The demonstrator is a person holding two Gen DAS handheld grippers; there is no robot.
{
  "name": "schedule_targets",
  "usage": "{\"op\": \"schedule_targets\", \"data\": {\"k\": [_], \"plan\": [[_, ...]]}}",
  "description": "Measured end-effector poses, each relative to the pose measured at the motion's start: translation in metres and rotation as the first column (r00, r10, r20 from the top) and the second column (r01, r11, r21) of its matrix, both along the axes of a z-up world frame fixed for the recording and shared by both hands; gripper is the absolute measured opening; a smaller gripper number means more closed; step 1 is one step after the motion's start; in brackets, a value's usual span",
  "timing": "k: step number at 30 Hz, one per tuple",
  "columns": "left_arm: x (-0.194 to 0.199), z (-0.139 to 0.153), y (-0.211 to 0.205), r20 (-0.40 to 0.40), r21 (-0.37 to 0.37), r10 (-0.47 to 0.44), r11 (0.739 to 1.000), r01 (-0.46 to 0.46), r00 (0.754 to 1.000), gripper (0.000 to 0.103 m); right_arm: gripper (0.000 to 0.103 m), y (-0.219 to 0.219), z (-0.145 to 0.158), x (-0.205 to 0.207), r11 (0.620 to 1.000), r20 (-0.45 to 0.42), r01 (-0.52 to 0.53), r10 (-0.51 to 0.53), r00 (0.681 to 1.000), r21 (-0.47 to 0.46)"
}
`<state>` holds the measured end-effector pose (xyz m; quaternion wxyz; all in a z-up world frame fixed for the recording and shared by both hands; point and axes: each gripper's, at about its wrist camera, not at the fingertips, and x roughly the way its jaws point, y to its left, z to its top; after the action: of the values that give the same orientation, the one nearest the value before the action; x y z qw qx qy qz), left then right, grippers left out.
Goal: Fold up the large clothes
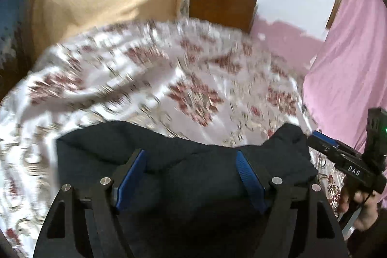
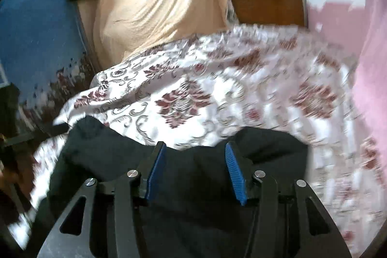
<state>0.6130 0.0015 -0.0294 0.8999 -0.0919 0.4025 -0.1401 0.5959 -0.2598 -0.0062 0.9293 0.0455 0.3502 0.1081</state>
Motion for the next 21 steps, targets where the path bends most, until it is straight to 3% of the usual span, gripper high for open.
{"op": "schedule_targets", "data": {"k": [3,7,10,13,16,21], "plan": [[0.005,-0.02,-0.018,-0.043,0.027,-0.055,0.998,0.056,0.998,0.076,0.046,0.019,-0.021,0.012,0.998,-0.064,-0.06,0.06,0.996,0.001],[-0.013,-0.045,-0.023,-0.012,0.085,-0.085,0.993,0.086,0.996,0.103,0.046,0.033,-0.051,-0.007,0.985,-0.082,-0.139,0.131,0.988,-0.105],[-0.014,-0.062,-0.019,-0.057,0.053,-0.101,0.993,0.104,0.993,0.103,0.058,0.03,-0.064,-0.011,0.978,-0.075,-0.155,0.146,0.986,-0.143],[-0.014,-0.069,-0.018,-0.044,0.049,-0.108,0.993,0.11,0.993,0.103,0.065,0.024,-0.075,-0.009,0.979,-0.078,-0.155,0.146,0.986,-0.13],[-0.013,-0.078,-0.023,-0.033,0.083,-0.109,0.99,0.111,0.994,0.103,0.069,0.026,-0.085,-0.007,0.972,-0.081,-0.164,0.153,0.985,-0.167],[0.002,-0.091,-0.025,-0.049,0.078,-0.084,0.993,0.087,0.995,0.103,0.07,0.032,-0.103,0.015,0.971,-0.106,-0.152,0.134,0.985,-0.184]]}}
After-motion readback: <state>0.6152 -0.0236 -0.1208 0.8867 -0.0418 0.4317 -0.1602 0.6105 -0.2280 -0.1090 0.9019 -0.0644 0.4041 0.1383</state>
